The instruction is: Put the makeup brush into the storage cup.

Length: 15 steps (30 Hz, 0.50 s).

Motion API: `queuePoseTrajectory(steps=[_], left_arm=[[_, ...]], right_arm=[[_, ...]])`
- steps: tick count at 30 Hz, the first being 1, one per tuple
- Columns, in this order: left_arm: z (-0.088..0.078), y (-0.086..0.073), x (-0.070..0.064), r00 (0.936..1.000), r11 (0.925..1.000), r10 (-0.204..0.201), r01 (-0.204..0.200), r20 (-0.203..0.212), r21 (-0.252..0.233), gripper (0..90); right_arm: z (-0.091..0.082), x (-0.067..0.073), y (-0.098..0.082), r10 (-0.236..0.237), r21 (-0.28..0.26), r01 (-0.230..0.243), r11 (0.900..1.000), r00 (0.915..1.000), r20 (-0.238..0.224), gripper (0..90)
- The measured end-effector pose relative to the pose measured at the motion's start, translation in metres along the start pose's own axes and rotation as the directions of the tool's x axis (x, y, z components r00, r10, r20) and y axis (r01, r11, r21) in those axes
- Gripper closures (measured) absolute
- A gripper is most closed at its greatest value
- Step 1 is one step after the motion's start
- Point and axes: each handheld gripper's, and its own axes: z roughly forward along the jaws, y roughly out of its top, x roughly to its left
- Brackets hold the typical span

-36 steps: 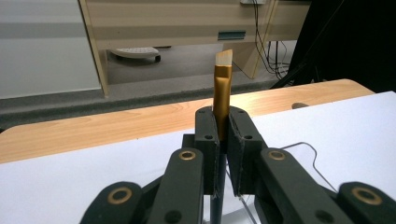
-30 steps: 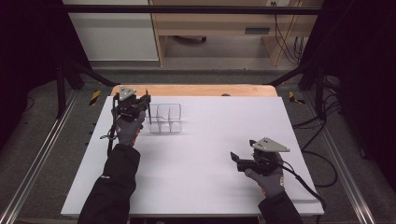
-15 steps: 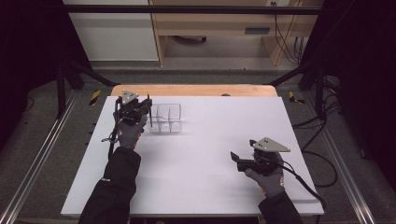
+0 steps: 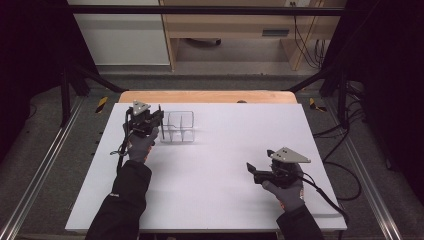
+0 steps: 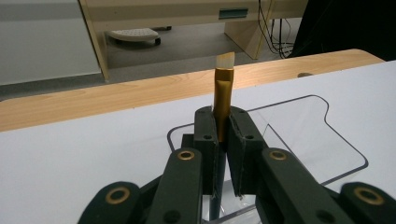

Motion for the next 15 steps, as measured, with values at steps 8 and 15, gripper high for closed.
queuePoseTrajectory(steps=[8, 15], left_arm=[[-0.012, 0.0, 0.001, 0.9997, 0.9995, -0.01, 0.011, 0.021, -0.028, 68.4], [-0.031, 0.005, -0.003, 0.9993, 0.9982, 0.017, -0.015, 0.033, -0.058, 48.7]], right_arm=[[0.0, 0.0, 0.0, 0.003, -0.002, -0.003, 1.0, 1.0, 0.0, 14.0], [-0.002, -0.001, 0.002, 0.008, -0.01, -0.008, 1.0, 1.0, -0.001, 14.0]])
